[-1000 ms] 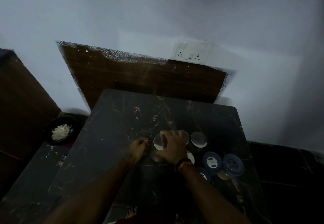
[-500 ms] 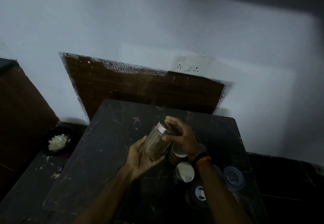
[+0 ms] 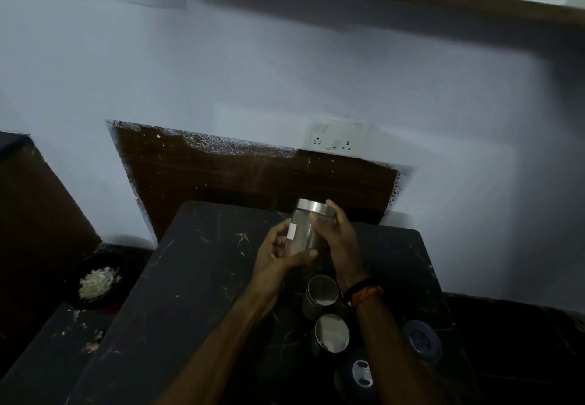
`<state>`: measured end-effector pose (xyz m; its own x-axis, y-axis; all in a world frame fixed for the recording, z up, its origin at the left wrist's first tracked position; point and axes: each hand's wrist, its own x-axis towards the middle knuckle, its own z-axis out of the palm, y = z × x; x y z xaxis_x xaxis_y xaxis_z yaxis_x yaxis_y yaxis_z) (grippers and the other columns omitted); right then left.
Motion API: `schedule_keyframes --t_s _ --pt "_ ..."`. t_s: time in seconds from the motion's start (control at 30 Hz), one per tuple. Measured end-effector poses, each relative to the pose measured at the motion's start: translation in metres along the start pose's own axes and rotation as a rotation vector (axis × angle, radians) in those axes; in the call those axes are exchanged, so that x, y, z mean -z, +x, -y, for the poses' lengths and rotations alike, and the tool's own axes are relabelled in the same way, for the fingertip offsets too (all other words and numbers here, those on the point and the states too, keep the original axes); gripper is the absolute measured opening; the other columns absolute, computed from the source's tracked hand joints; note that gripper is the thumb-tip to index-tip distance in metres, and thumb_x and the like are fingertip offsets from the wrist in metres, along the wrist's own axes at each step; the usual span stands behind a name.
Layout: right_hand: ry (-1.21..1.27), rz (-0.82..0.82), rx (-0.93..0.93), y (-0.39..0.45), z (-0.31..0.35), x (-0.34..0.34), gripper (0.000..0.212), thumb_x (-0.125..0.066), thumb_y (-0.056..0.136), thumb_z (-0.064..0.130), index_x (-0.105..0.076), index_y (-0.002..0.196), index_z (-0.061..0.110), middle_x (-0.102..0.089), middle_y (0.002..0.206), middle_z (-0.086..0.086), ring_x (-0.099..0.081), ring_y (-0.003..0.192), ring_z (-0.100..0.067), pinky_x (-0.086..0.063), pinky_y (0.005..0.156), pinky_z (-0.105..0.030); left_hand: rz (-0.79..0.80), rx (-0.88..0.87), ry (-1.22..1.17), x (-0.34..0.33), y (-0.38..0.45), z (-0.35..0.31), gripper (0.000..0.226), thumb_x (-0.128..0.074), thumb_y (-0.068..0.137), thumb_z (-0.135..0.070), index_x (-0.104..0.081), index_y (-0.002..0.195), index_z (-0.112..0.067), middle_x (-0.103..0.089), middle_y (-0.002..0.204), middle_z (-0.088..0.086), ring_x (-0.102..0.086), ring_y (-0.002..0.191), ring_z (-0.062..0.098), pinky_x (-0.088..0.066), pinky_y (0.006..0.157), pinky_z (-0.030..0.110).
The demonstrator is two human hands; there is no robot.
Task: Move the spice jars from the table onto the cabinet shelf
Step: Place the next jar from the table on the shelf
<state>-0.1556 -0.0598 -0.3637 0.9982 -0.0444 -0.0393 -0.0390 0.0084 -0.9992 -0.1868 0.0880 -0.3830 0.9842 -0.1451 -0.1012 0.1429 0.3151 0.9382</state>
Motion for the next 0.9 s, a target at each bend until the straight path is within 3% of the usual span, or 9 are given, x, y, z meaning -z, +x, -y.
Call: schedule_keyframes --t_s 0.1,0.2,0.33,0.43,0.57,0.77,0.9 --pt "0.093 -0.006 0.0 0.0 0.008 0.005 0.083 -0.073 0.075 0.048 -0.039 0.148 0.03 -0.054 0.14 -0.006 -0.061 0.118 -0.026 -0.055 0.096 -0.051 0.031 -0.063 -0.01 -0.004 0.002 -0.005 0.069 -0.085 0.069 -0.032 -0.056 0.132 -0.037 -0.063 0.128 -0.002 -0.066 0.114 0.022 -0.06 0.089 0.045" --pt "0.29 0.017 -0.005 0.0 0.014 0.01 0.071 -0.07 0.08 0.041 -0.043 0.145 0.028 -0.058 0.137 -0.011 -0.062 0.119 -0.033 -0.053 0.097 -0.055 0.099 -0.03 -0.115 -0.003 0.003 -0.012 0.067 -0.082 0.073 -0.035 -0.056 0.136 -0.03 -0.061 0.134 0.009 -0.062 0.121 0.032 -0.055 0.096 0.051" --pt "0.512 0.031 0.004 -0.002 0.022 0.009 0.06 -0.058 0.091 0.035 -0.042 0.147 0.023 -0.056 0.139 -0.018 -0.058 0.124 -0.039 -0.052 0.097 -0.052 0.182 -0.059 -0.114 -0.005 0.007 -0.017 0.071 -0.075 0.078 -0.017 -0.049 0.144 -0.029 -0.053 0.143 0.01 -0.054 0.131 0.034 -0.049 0.104 0.058" --pt "0.631 0.031 0.01 -0.004 0.031 0.009 0.059 -0.047 0.096 0.034 -0.041 0.147 0.007 -0.049 0.142 -0.031 -0.052 0.126 -0.048 -0.046 0.1 -0.057 0.222 -0.115 -0.086 -0.01 0.007 -0.025 0.075 -0.073 0.079 -0.009 -0.047 0.146 -0.029 -0.053 0.147 0.004 -0.053 0.134 0.03 -0.05 0.103 0.055" --pt "0.673 0.057 0.029 -0.003 0.047 0.013 0.063 -0.041 0.096 0.04 -0.046 0.141 -0.003 -0.057 0.13 -0.031 -0.062 0.109 -0.036 -0.056 0.084 -0.043 0.245 -0.17 -0.045 -0.016 0.008 -0.034 0.078 -0.075 0.079 -0.005 -0.046 0.148 -0.029 -0.052 0.148 -0.001 -0.053 0.134 0.028 -0.049 0.105 0.053" --pt "0.543 0.007 0.074 0.012 0.073 0.022 0.057 -0.042 0.099 0.038 -0.051 0.137 -0.003 -0.065 0.113 -0.021 -0.066 0.095 -0.03 -0.057 0.074 -0.037 0.177 -0.26 0.003 -0.034 0.015 -0.051 0.087 -0.088 0.069 -0.015 -0.05 0.145 -0.033 -0.054 0.147 -0.001 -0.057 0.131 0.027 -0.049 0.102 0.06" --pt "0.456 0.016 0.072 0.022 0.101 0.029 0.049 -0.045 0.099 0.041 -0.064 0.125 0.004 -0.073 0.105 -0.015 -0.07 0.092 -0.028 -0.059 0.072 -0.037 0.142 -0.369 0.036 -0.047 0.024 -0.07 0.09 -0.09 0.068 -0.018 -0.048 0.147 -0.031 -0.054 0.147 -0.003 -0.058 0.13 0.024 -0.053 0.1 0.054"
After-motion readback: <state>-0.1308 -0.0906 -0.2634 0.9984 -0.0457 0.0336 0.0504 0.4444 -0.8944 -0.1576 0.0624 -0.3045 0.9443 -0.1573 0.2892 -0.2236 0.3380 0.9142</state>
